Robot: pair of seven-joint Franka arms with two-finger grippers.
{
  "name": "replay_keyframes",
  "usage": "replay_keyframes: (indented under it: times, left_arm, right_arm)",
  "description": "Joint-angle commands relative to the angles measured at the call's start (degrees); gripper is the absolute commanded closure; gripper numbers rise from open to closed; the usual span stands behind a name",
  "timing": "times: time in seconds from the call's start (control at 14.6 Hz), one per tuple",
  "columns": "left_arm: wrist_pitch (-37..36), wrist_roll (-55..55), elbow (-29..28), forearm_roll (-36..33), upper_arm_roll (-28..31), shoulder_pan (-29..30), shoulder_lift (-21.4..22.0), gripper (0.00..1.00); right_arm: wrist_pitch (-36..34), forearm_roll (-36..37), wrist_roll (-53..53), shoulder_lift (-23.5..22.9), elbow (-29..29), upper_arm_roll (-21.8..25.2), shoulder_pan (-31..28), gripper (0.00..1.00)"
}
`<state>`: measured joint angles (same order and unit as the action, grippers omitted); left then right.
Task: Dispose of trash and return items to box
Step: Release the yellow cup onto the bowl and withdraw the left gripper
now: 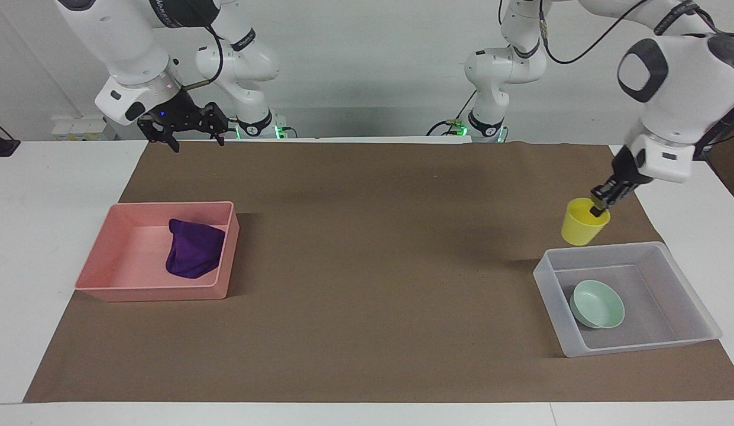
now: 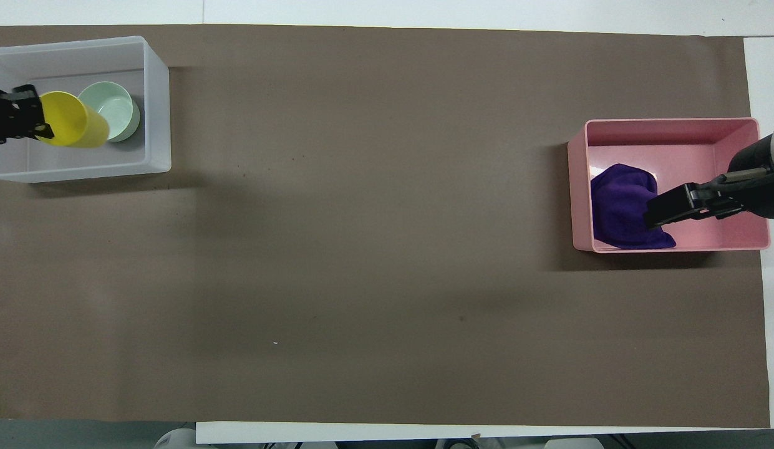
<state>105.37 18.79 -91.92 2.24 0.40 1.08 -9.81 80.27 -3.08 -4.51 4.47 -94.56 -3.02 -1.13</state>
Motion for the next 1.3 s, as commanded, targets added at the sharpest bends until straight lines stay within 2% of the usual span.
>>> replay_keyframes:
  times: [0.0, 0.14, 0.34, 0.41, 0.48, 0.55, 0.68, 0.89, 0.96, 1.09, 1.23]
  left_arm:
    - [5.79, -0.25, 4.55, 2.84, -0.84, 4.35, -11.6, 1.0]
    - [6.6, -0.16, 9.63, 3.47, -0.84, 4.72, -16.97, 1.0]
    - [10.88, -0.51, 8.61, 3.12, -0.84, 4.37, -19.8, 1.0]
    - [13.34, -0.86, 5.46, 3.03, -0.84, 3.93, -19.29, 0.89]
    - [13.46, -0.86, 5.0, 2.95, -0.84, 3.67, -19.11, 0.47]
    - [12.5, -0.95, 5.34, 2.6, -0.84, 3.58, -19.1, 0.18]
    - [8.47, -1.82, 7.61, 2.16, -0.84, 3.58, -17.97, 0.0]
    - [1.97, -6.12, 7.46, -3.89, -1.54, 1.13, -9.38, 0.0]
    - [-3.1, -9.09, 7.28, -4.69, -1.63, -0.28, -6.39, 0.0]
    - [-10.94, -12.8, 4.92, -4.53, -1.63, -1.95, 0.37, 0.0]
    - [-12.99, -15.18, 1.66, -4.18, -1.72, -1.87, 5.92, 0.0]
  right_arm:
    - [-0.73, -0.52, 1.0, -0.51, 0.78, -0.23, -0.54, 0.01]
    - [-0.73, -0.52, 1.0, -0.51, 0.78, -0.23, -0.63, 0.01]
    - [-0.73, -0.43, 0.91, -0.51, 0.69, -0.23, -0.46, 0.01]
    - [-0.82, -0.43, 0.91, -0.51, 0.69, -0.23, -0.54, 0.01]
    - [-0.82, -0.43, 0.91, -0.51, 0.69, -0.23, -0.8, 0.01]
    - [-0.82, -0.35, 0.91, -0.51, 0.69, -0.23, -0.81, 0.01]
    - [-0.82, -0.17, 0.99, -0.42, 0.52, -0.23, -0.46, 0.01]
    - [-0.82, -0.08, 1.17, 0.19, -0.45, -0.23, -0.19, 0.01]
    - [-0.99, -0.08, 1.08, 0.19, -0.45, -0.23, -0.28, 0.01]
    - [-0.82, -0.34, 0.38, 0.1, -0.28, -0.23, -0.8, 0.01]
    - [-0.73, -0.43, 0.2, 0.02, -0.1, 0.03, -0.98, 0.01]
